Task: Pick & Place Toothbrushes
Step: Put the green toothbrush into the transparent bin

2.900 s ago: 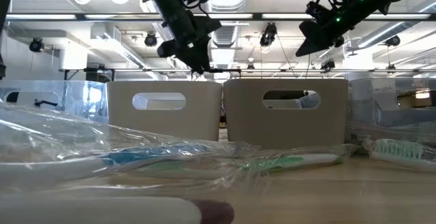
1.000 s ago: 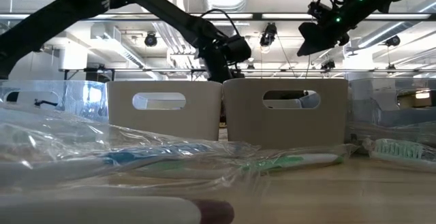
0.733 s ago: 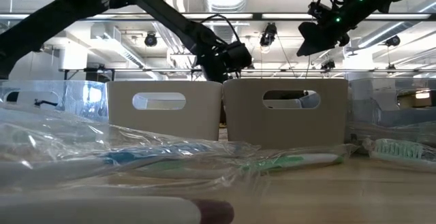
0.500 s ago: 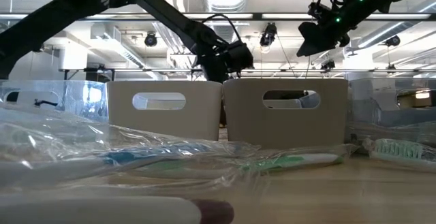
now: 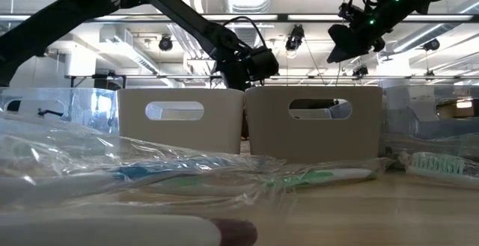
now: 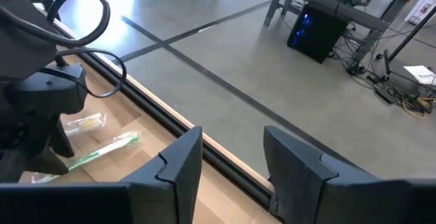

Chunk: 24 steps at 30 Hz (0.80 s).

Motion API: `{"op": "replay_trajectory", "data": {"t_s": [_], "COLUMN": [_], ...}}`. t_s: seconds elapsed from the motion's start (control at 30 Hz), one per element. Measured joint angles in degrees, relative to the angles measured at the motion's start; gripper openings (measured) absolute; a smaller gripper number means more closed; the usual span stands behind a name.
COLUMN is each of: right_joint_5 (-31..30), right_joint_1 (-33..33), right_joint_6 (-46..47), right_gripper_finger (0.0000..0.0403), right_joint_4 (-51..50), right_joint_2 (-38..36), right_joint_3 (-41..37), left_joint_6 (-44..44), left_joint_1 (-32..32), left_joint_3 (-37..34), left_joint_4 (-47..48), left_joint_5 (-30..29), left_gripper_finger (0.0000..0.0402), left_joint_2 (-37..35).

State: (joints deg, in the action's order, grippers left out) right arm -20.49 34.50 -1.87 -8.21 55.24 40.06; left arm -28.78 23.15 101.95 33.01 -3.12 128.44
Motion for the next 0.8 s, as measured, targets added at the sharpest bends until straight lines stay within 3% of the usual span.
{"op": "replay_trajectory", "data": {"t_s": [0.3,0.57,0.8], "right_joint_5": [0.0,0.0,0.0], "right_joint_1": [0.0,0.0,0.0], "right_joint_6": [0.0,-0.2,-0.2], "right_gripper_finger": [0.0115,0.0084,0.0059], "right_joint_4": [-0.2,-0.6,-0.6], "right_joint_2": [0.0,0.0,0.0], "right_joint_3": [0.0,0.0,0.0], "left_joint_6": [0.0,0.2,0.7], "left_joint_1": [-0.8,-0.8,-0.9], "left_joint_3": [0.0,-0.1,-0.2], "left_joint_4": [-0.7,-3.1,-6.4], "left_joint_5": [2.0,2.0,3.6], "left_gripper_finger": [0.0081,0.0012,0.0003], "left_joint_2": [0.9,0.9,0.9]}}
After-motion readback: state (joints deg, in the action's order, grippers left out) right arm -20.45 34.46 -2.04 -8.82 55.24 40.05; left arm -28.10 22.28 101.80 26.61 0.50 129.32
